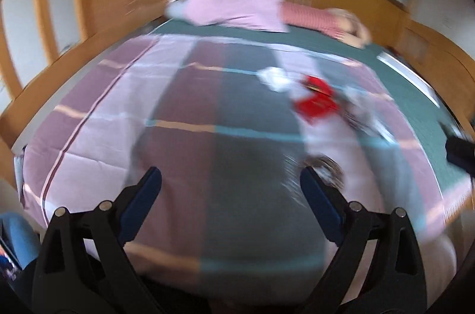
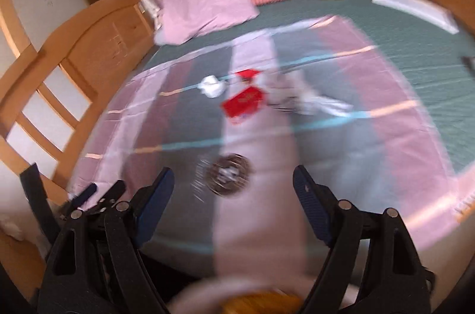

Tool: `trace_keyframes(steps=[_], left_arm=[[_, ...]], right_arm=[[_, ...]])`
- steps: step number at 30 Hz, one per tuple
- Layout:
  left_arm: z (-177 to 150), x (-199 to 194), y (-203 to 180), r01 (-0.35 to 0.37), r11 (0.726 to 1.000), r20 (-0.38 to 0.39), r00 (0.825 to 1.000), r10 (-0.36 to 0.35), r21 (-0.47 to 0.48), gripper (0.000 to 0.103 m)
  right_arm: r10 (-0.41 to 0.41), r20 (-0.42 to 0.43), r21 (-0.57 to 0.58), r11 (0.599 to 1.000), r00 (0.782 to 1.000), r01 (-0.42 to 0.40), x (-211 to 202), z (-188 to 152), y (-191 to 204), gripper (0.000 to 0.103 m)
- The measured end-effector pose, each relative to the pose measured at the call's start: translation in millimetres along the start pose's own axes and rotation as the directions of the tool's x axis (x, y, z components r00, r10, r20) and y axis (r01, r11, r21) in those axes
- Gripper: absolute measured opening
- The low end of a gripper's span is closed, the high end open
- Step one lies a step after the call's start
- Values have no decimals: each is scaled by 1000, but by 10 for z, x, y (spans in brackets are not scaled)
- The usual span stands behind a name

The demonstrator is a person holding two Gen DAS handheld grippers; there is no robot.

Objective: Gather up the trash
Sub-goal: 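Move both tools back toward the remaining trash on the bed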

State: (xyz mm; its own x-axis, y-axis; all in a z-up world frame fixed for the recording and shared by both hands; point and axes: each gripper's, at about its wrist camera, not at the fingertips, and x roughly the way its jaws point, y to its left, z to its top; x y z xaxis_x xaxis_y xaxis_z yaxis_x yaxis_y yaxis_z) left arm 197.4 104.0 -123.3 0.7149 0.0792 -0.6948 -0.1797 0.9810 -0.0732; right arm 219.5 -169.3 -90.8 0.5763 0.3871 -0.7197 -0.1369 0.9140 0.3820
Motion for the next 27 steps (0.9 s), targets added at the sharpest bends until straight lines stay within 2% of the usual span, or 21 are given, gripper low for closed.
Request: trace_keyframes(steps=[3,5,7,9,11,16,18,19,23,27], left_arm=[[64,235,268,-74,994,-25,997,72,-84,95],[11,323,395,-100,985,-79,993,90,-140,95],[-2,347,513,-67,976,-92,995,49,-206,95],[5,349,543,-82,972,-83,994,66,-220,97],[30,389,571,-96,968,-85,993,78,-233,97],[27,559,596,-108,958,-151,986,69,-267,97],[20,567,639,-107,949,-156,986,63,-297,97],[18,561,661,-108,945,-152,986,63,-310,97],[-16,488,818,-108,905,-125,990,61,-412,97],[-63,404,966,-106,856,-96,993,66,-507,98]], right_arm=[[38,-85,42,999,996,-35,637,243,101,81],[4,-125,68,998,992,5,1106,420,132,81],[-88,-136,77,992,987,99,1529,617,103,81],[-200,-116,129,968,973,215,1874,809,15,81],[-265,-108,182,942,958,282,2096,935,-57,81],[-342,-162,238,897,926,373,2552,1085,-214,82],[-375,-172,220,887,911,407,2619,1054,-214,73],[-409,-156,173,885,899,432,2622,1030,-164,68],[-336,-166,33,938,927,346,2576,874,77,61],[-198,-258,-90,979,946,181,2452,530,420,61]])
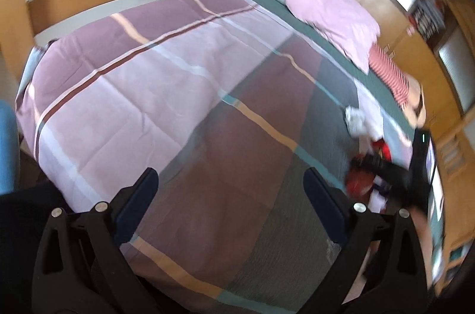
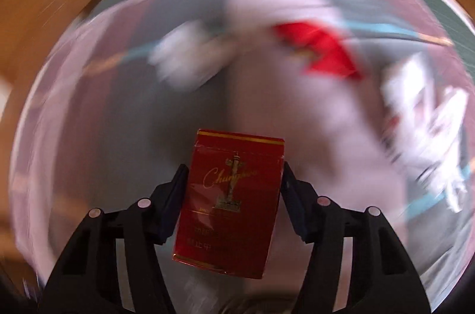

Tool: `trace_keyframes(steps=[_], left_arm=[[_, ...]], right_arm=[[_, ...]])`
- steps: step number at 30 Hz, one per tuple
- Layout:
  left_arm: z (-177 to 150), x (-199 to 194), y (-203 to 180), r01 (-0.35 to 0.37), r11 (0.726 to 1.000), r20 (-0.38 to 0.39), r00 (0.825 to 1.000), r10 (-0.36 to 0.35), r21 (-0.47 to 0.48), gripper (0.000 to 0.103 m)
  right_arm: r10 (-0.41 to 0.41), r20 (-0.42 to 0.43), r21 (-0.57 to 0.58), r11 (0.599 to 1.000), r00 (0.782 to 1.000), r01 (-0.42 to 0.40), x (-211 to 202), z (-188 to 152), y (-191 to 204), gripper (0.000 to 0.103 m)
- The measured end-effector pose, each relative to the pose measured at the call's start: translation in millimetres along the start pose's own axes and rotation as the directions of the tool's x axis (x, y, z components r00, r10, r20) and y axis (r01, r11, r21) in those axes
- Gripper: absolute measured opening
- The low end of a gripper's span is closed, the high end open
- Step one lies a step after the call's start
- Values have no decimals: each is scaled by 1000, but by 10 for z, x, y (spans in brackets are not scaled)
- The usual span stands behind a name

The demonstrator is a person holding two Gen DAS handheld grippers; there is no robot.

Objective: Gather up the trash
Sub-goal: 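Move both tools back toward the remaining trash on the bed, then grasp the red cigarette box with the left gripper while the right grasps the white tissue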

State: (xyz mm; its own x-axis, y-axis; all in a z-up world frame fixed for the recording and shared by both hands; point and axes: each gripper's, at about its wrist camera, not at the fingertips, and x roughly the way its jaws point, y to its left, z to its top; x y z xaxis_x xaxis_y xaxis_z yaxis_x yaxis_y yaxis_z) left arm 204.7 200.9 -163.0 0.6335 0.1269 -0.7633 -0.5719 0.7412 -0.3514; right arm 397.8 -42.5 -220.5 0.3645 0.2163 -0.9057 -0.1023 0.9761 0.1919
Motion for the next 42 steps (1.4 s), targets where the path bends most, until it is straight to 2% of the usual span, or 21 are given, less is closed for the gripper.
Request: trace_keyframes(steps=[3,6,9,12,14,15,19,22,25,27,29,30,31,33,36,40,42], left_arm=[[17,-17,76,5,999,8,1000,-5,-53,99],[16,26,79,6,998,-14,1000,-7,-57,99],[-7,38,49,10,999,-25,1000,-11,-43,99],[-20,52,33,12,999,-34,999,-13,-34,99],[-37,81,39,15,999,-53,998,-17,-38,99],[-45,108,36,17,999,-71,997,-19,-39,99],[-96,182,7,22,999,-118,993,-25,-29,99],[-143,238,-56,29,1000,-150,988,-30,-11,99],[-202,306,-148,37,999,-189,982,-31,26,99],[-255,363,-223,59,997,-229,972,-45,56,99],[-320,423,-300,88,993,-271,960,-63,78,99],[-357,457,-344,97,991,-294,954,-66,90,99],[-383,482,-373,102,990,-310,948,-67,100,99],[-468,530,-466,109,984,-343,938,-55,140,99],[-518,509,-536,116,978,-332,942,-53,174,99],[-547,457,-608,162,973,-315,943,-104,163,99],[-609,441,-735,206,957,-324,937,-133,203,99]], right_arm=[[111,-102,-159,979,989,-127,-96,-328,335,61],[172,-183,-305,926,968,-223,-219,-693,637,64],[253,-234,-324,890,939,-321,-345,-804,714,70],[313,-175,-275,895,933,-352,-524,-629,580,76],[305,-67,-230,922,950,-312,-645,-364,405,76],[273,9,-195,944,962,-266,-719,-218,296,76],[189,135,-112,978,973,-175,-682,235,157,76],[112,184,-80,992,977,-99,-430,623,162,76],[1,212,-77,997,977,16,-107,920,201,76],[-101,215,-101,987,971,125,169,1015,252,76],[-139,191,-131,977,972,166,315,1009,256,72],[-143,174,-143,975,974,168,408,990,256,61],[-136,148,-146,977,980,158,500,952,241,35],[-125,172,-122,982,977,147,462,882,219,32],[-101,180,-100,988,979,120,294,821,195,30],[-18,177,-83,996,984,33,-56,690,155,30],[6,178,-95,995,984,11,-288,573,122,30]])
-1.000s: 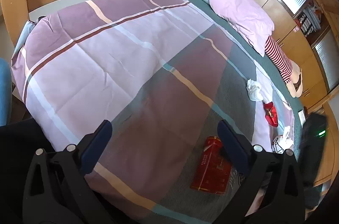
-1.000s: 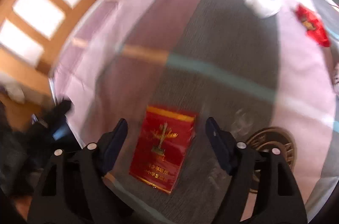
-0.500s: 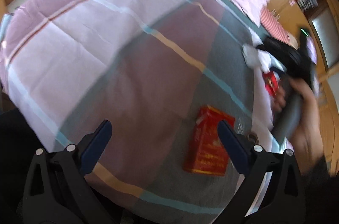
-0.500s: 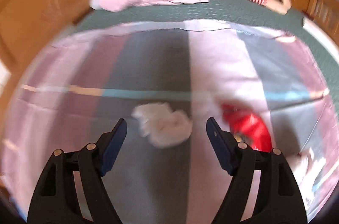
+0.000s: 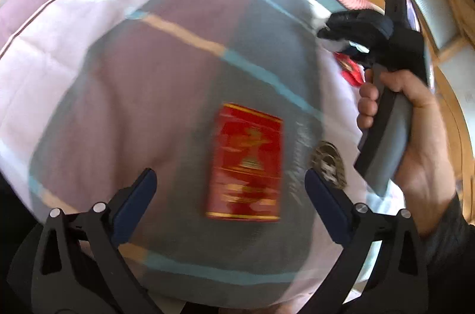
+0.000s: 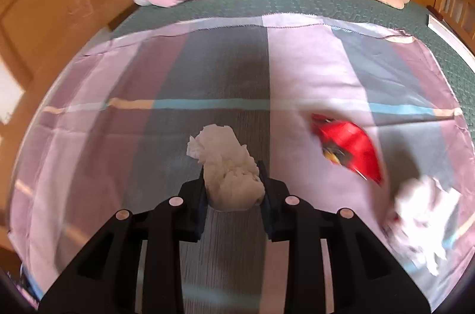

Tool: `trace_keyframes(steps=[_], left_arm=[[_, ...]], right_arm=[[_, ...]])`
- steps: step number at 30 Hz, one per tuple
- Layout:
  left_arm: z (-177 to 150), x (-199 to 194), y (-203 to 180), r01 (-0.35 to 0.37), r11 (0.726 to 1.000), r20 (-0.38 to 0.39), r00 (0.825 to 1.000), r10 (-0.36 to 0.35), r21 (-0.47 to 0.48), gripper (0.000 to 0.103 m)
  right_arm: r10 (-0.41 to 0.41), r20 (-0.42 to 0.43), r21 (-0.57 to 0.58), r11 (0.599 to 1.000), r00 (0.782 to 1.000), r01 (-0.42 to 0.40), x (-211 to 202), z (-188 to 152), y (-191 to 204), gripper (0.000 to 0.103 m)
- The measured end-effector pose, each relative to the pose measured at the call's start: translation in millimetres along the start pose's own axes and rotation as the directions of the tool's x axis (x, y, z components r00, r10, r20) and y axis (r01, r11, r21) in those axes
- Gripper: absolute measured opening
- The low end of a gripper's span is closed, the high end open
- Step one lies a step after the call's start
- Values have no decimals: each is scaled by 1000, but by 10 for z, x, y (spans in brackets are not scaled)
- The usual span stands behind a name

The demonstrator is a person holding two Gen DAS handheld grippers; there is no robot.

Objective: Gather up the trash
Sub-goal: 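Grasp the red cigarette box with the left gripper while the right grasps the white tissue, then carry the red box and white tissue to the wastebasket and release both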

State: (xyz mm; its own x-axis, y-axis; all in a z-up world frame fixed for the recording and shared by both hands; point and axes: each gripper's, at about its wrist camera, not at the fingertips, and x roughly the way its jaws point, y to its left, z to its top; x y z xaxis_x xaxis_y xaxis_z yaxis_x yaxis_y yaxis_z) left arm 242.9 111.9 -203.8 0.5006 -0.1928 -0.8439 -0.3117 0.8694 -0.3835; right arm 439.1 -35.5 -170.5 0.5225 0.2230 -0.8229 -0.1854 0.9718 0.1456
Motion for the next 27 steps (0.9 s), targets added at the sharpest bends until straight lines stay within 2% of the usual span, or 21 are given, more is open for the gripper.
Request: trace_keyframes(steps=[3,5,7,9,10,11,12,16,20,25,27], left_arm=[[-68,129,-196,-12,992,-45,999,18,123,99],[-109,234,-223,-32,989,-80,996,44,147,99],[-118,242,-222,-37,986,-64,997,48,160,97],[-118,241,-229,-73,980,-39,996,82,183,83],[-128,246,-222,-101,975,-26,994,108,196,71],[-111,252,-224,-122,972,-13,992,127,203,63],[-112,233,-198,-128,970,-5,991,131,206,58],[-83,158,-128,-103,975,15,995,102,197,58],[-85,-36,-70,-99,980,91,992,84,174,58],[-122,-245,-121,-85,977,186,981,48,196,58],[-165,-424,-128,-62,978,258,966,9,199,57]], right_arm=[[21,22,-10,1000,1000,-21,-373,-94,-34,31],[30,43,-33,999,999,-29,-647,-218,-53,31],[40,52,-45,998,998,-38,-869,-348,-95,31],[59,47,-38,998,997,-58,-1061,-497,-162,31],[70,47,-26,997,996,-69,-1162,-587,-210,31],[75,47,-16,997,996,-74,-1234,-653,-247,31],[78,48,-8,997,996,-78,-1317,-734,-283,31],[58,62,2,998,996,-58,-1607,-1057,-391,31],[62,82,12,998,995,-63,-1843,-1324,-447,31],[74,137,18,997,988,-77,-2200,-1562,-476,31],[92,156,29,995,983,-97,-2351,-1682,-507,31]])
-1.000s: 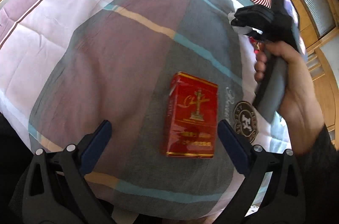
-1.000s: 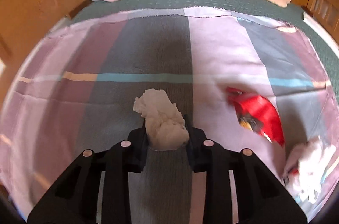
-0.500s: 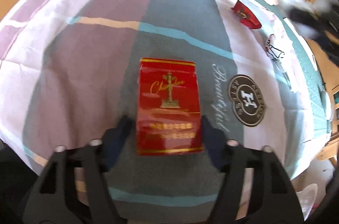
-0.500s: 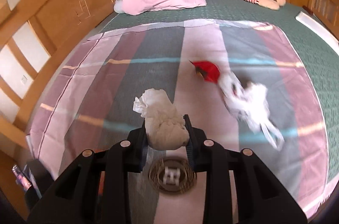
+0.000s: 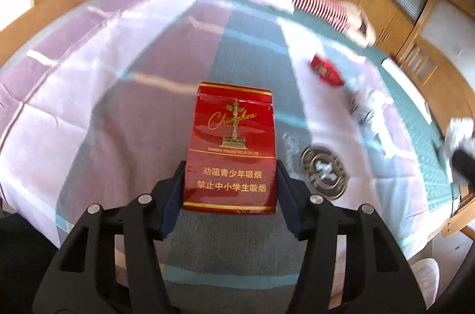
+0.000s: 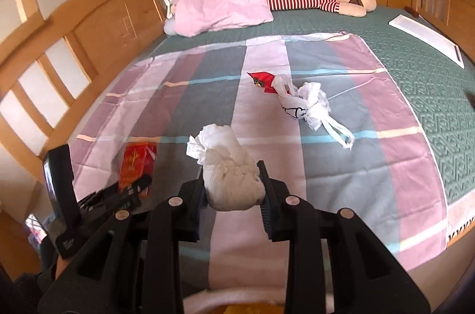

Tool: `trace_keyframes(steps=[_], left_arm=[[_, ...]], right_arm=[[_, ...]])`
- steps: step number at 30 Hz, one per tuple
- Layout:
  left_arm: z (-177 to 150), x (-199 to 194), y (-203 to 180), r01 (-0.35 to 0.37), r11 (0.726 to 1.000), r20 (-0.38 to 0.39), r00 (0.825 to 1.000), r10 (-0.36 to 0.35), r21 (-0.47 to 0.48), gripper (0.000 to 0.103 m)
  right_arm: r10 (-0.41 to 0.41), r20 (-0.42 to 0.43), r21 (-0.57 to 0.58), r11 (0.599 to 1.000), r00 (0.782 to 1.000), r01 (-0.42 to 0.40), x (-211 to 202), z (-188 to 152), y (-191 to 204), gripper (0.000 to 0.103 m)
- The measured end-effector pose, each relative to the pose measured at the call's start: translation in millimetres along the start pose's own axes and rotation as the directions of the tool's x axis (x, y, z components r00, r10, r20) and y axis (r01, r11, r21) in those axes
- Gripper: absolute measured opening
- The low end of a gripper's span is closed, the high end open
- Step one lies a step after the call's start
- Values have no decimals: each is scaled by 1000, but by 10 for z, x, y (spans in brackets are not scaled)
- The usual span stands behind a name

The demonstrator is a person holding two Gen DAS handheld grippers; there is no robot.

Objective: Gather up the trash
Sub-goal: 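Carry the red box and white tissue to the wastebasket and release both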

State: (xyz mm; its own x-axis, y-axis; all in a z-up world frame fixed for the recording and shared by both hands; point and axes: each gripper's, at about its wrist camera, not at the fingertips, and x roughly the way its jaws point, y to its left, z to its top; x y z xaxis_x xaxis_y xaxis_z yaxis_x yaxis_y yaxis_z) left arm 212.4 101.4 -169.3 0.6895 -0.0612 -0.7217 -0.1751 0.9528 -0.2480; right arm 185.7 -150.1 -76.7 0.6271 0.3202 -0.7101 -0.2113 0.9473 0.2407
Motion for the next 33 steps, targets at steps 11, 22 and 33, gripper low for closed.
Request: trace_keyframes(steps=[11,22,33], left_arm=[[-330,-755,-171,117,990,127,984,-126,75,58],[-781,-1358,-519,168,958,100,976,-195,231,58],[-999,-1451,-701,252,913,22,962,-273,320,58]], right_arm=[[16,25,46,999,1000,-17,-768,-849,-197,31],[6,-148,-12,1000,989,-8,-784,-1408,-141,42],[-56,96,144,989,994,42,-1481,-1275,-472,75]])
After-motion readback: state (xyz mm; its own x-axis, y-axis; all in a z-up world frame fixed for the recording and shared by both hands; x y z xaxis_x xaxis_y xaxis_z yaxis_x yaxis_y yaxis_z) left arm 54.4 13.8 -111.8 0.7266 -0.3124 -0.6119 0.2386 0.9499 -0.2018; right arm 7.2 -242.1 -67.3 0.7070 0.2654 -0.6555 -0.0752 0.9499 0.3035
